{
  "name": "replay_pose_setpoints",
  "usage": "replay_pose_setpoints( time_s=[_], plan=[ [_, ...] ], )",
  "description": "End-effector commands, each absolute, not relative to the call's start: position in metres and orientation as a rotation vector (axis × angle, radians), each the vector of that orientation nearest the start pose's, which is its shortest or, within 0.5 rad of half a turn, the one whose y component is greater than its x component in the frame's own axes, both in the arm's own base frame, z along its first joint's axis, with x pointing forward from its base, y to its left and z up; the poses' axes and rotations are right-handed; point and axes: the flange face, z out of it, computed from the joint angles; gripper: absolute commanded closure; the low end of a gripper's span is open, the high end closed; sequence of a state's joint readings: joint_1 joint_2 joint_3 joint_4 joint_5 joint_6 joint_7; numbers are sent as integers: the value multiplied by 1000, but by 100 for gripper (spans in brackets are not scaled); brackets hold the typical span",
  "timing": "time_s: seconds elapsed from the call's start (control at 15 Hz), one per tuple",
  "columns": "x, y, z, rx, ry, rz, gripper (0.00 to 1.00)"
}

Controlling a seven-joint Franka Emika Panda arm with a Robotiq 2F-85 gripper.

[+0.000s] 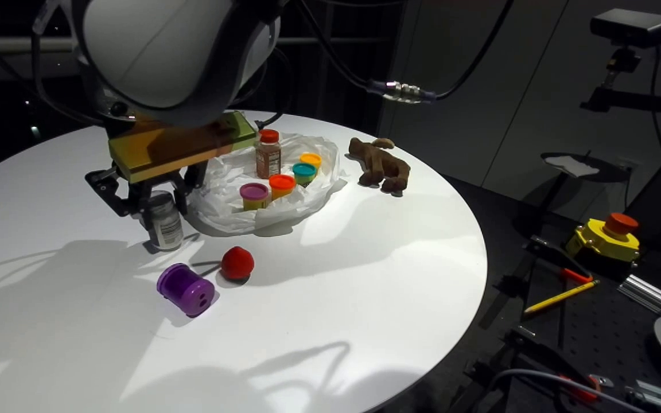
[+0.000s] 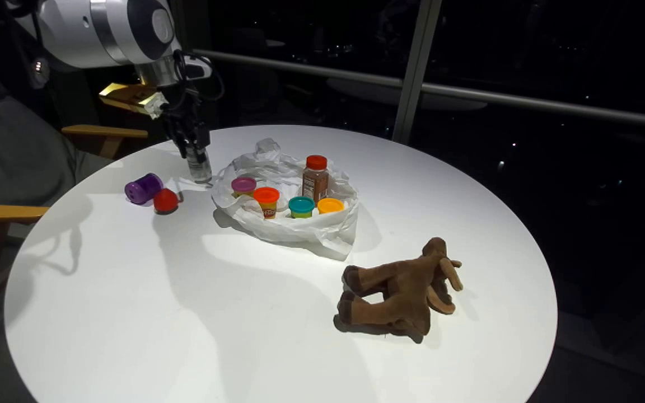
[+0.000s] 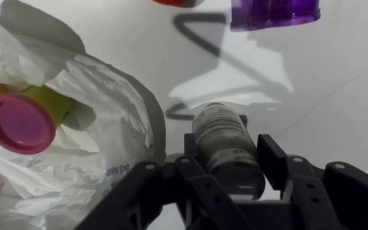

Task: Pick up the objects from the table and put them in the plastic bag.

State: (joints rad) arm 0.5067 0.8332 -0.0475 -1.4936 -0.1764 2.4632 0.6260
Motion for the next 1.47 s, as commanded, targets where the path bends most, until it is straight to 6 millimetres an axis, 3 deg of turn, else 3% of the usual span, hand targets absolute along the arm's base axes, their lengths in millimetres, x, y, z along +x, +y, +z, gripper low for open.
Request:
replay_pose_setpoints(
  time_s=[0.0,0.2,0.4,0.53,0.93,1.4],
  plan=[
    [654,324,238,-3194,77,-479,74],
    [654,299,282,-3205,114,-604,74],
    [659,266,304,-3229,162,-637,74],
    [661,241,304,-3247,203,-587,74],
    [672,181,274,-3253,332,-459,74],
    [683,162,253,-3155,346,-302,74]
  ],
)
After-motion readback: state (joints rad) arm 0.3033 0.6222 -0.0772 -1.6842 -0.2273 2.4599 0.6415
